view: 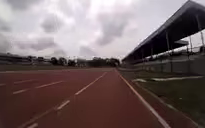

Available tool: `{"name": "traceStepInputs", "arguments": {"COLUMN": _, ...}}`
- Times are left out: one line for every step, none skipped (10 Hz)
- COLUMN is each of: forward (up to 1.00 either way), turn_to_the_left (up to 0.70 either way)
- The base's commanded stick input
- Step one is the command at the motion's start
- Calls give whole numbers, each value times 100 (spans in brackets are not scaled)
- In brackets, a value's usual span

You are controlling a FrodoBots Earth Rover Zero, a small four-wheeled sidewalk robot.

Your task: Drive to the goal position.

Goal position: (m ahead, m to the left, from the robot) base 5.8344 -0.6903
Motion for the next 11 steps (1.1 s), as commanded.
{"name": "traceStepInputs", "arguments": {"forward": 70, "turn_to_the_left": 0}}
{"name": "traceStepInputs", "arguments": {"forward": 70, "turn_to_the_left": 0}}
{"name": "traceStepInputs", "arguments": {"forward": 70, "turn_to_the_left": 0}}
{"name": "traceStepInputs", "arguments": {"forward": 70, "turn_to_the_left": 0}}
{"name": "traceStepInputs", "arguments": {"forward": 70, "turn_to_the_left": 0}}
{"name": "traceStepInputs", "arguments": {"forward": 70, "turn_to_the_left": 0}}
{"name": "traceStepInputs", "arguments": {"forward": 70, "turn_to_the_left": 0}}
{"name": "traceStepInputs", "arguments": {"forward": 70, "turn_to_the_left": 0}}
{"name": "traceStepInputs", "arguments": {"forward": 70, "turn_to_the_left": 0}}
{"name": "traceStepInputs", "arguments": {"forward": 70, "turn_to_the_left": 0}}
{"name": "traceStepInputs", "arguments": {"forward": 70, "turn_to_the_left": 0}}
